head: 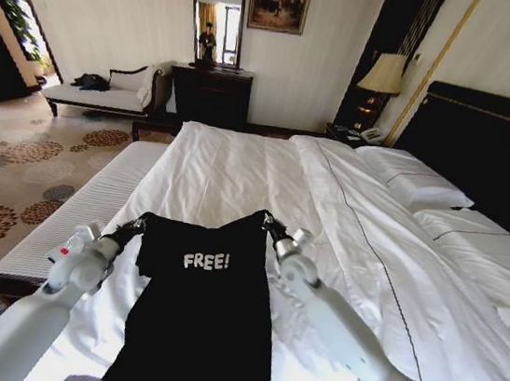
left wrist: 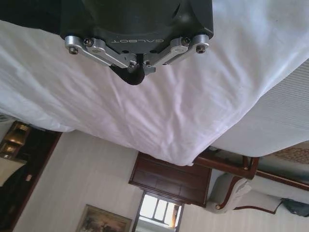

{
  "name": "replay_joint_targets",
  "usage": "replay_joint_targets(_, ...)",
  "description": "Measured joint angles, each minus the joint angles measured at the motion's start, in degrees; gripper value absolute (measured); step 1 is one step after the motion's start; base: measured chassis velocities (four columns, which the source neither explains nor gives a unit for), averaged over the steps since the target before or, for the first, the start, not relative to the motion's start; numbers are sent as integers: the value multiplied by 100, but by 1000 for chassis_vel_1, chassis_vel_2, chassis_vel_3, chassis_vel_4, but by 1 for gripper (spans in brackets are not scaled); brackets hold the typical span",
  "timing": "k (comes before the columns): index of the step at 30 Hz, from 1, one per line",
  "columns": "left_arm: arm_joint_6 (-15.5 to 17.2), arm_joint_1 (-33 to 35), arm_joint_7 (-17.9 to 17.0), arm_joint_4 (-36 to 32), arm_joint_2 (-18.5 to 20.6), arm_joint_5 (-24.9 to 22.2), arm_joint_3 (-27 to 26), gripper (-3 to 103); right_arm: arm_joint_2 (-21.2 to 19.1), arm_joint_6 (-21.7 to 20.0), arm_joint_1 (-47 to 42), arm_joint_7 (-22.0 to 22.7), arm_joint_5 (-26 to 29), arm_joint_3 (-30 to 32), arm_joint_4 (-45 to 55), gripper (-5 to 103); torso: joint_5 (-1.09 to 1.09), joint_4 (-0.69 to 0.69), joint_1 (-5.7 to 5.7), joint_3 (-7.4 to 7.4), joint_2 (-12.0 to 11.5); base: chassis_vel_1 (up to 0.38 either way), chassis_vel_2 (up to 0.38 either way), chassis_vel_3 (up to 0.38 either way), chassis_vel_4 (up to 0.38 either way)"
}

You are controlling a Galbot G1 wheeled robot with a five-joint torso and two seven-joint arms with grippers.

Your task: Fold the clothes on the bed.

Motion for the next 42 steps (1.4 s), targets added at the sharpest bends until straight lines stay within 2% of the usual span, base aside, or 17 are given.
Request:
replay_joint_targets(2, -9, -122, 22, 167, -29, 25, 105, 1, 85, 39, 33, -32, -33, 0, -155, 0, -1, 1, 0, 1, 0, 0, 0, 0, 0)
replay_joint_targets(5, -88, -870, 170, 1091, -292, 229, 655, 1, 425, 223, 187, -273, -196, 36, -910, 0, -1, 0, 0, 0, 0, 0, 0, 0, 0)
replay_joint_targets(8, -118, -1123, 230, 1448, -433, 307, 814, 1, 526, 307, 249, -396, -261, 53, -1244, 0, -3, 0, 0, 0, 0, 0, 0, 0, 0)
replay_joint_targets(9, -164, -1418, 290, 1951, -630, 409, 965, 1, 657, 414, 321, -546, -363, 73, -1678, 0, -1, -1, 0, 0, 0, 0, 0, 0, 0)
replay_joint_targets(11, -175, -1637, 323, 2376, -807, 456, 1053, 1, 779, 514, 392, -673, -477, 126, -2135, 0, -3, -1, 0, 1, -1, 0, 0, 0, 0)
replay_joint_targets(16, -178, -1977, 376, 2913, -1079, 498, 1108, 1, 929, 682, 475, -743, -635, 319, -2782, 0, -1, 1, 0, 0, 0, 0, 0, 0, 0)
replay_joint_targets(27, -181, -2054, 414, 3063, -1177, 596, 1099, 1, 939, 788, 450, -821, -697, 455, -2871, 0, -2, 0, -1, -1, 0, 0, 0, 0, 0)
replay_joint_targets(36, -274, -1794, 420, 2788, -1090, 644, 901, 1, 984, 790, 422, -774, -846, 417, -2793, 0, -2, 0, -1, -1, 0, 0, 0, 0, 0)
replay_joint_targets(37, -310, -1700, 424, 2654, -1057, 644, 829, -1, 967, 799, 390, -772, -889, 418, -2699, -2, -2, 0, -1, -1, 1, 0, 0, 0, 0)
replay_joint_targets(38, -341, -1618, 440, 2533, -1024, 646, 765, 4, 940, 818, 341, -772, -924, 430, -2575, 3, -2, 0, -1, -1, 1, 0, 0, 0, 0)
replay_joint_targets(40, -362, -1559, 457, 2447, -1000, 661, 707, 4, 918, 829, 306, -774, -937, 446, -2470, 3, -2, 0, -1, -1, 1, 0, 0, 0, 0)
replay_joint_targets(42, -411, -1390, 501, 2233, -944, 704, 547, 14, 861, 838, 200, -783, -928, 509, -2149, 14, -1, 0, -1, -2, 1, 0, 0, 0, 0)
